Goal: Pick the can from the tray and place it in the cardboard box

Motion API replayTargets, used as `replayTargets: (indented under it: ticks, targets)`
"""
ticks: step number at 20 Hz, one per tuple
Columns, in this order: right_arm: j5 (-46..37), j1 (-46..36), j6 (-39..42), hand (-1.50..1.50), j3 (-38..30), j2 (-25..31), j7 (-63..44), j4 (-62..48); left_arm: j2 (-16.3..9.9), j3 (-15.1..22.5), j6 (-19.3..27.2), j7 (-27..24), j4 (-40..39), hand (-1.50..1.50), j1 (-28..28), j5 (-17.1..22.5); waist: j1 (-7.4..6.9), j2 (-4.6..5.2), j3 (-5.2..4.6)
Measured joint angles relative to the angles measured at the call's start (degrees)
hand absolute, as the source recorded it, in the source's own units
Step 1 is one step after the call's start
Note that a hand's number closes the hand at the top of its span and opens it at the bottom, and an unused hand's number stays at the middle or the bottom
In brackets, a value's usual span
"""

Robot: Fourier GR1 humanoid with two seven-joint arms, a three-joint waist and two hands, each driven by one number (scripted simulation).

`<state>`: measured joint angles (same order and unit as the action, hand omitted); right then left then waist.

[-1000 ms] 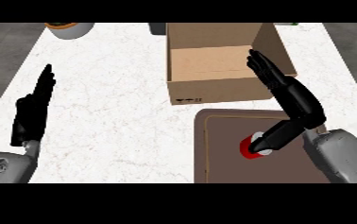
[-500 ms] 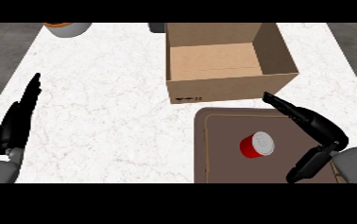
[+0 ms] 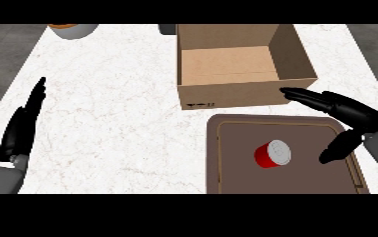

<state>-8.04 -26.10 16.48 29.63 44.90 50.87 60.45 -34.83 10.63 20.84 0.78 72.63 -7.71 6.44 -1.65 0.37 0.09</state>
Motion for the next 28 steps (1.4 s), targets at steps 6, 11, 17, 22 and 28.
replayTargets:
  ticks: [6,11,17,22,28]
  targets:
    - [-9.91,-5.12,1.06,-1.50,5.90,1.13,-3.64,2.39,-0.24,-1.23,-1.32,0.35,-0.52,0.00,-0.12,-0.05,0.60,-0.25,-0.10]
    - [-16.10,-8.64,4.40,-1.50,8.60,-1.22,-7.85,2.59,0.48,-2.16,-1.64,0.17,-0.49,0.00,0.32,-0.97,0.85,-0.31,-0.11]
    - [-21.93,-7.88,7.55,-1.50,9.05,-4.76,-14.04,6.28,2.08,-3.17,-1.69,0.45,0.94,0.00,2.06,-2.82,1.30,-0.41,-0.11]
    - [-27.10,-6.93,8.94,-1.50,7.08,-8.47,-14.72,5.73,2.92,-4.95,-3.15,2.08,1.87,0.00,1.74,-4.46,1.38,-0.38,-0.09]
    - [-31.68,-3.96,9.43,-1.50,3.98,-9.97,-13.70,6.95,4.42,-6.90,-4.64,2.98,3.10,0.00,2.04,-6.79,1.49,-0.39,-0.07]
